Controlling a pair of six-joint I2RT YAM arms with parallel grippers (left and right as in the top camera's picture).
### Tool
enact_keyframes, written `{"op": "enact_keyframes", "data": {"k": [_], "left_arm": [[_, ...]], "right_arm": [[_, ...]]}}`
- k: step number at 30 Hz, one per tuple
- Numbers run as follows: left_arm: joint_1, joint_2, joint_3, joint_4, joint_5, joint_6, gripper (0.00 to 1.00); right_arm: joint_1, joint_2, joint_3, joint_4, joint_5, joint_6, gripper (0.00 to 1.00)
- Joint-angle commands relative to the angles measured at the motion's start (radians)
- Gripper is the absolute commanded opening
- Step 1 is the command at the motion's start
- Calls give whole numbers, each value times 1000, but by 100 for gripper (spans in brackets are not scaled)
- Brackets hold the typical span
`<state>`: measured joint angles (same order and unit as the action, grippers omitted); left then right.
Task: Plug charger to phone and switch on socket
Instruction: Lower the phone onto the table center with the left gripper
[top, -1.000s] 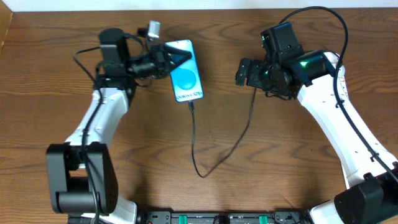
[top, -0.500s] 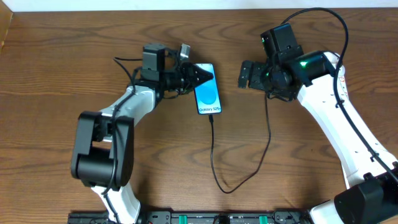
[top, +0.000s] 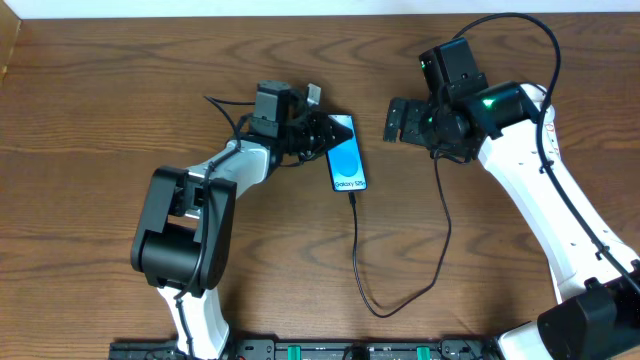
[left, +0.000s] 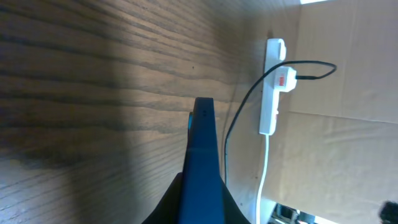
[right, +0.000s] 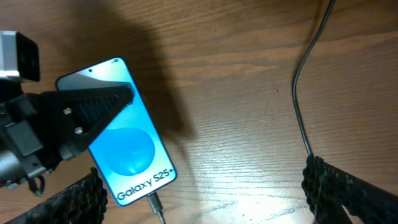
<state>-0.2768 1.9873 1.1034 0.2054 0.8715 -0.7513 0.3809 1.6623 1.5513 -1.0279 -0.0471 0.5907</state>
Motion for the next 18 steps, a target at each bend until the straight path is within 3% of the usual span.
{"op": "enact_keyframes", "data": {"k": [1,18], "left_arm": [[-31,-1,-4,4,-55,19,7],[-103,9,-5,-48,-91,45,8]], "right_arm": [[-1,-14,5,-2,19,-13,99],[1,-14,4,-2,19,-13,99]]}}
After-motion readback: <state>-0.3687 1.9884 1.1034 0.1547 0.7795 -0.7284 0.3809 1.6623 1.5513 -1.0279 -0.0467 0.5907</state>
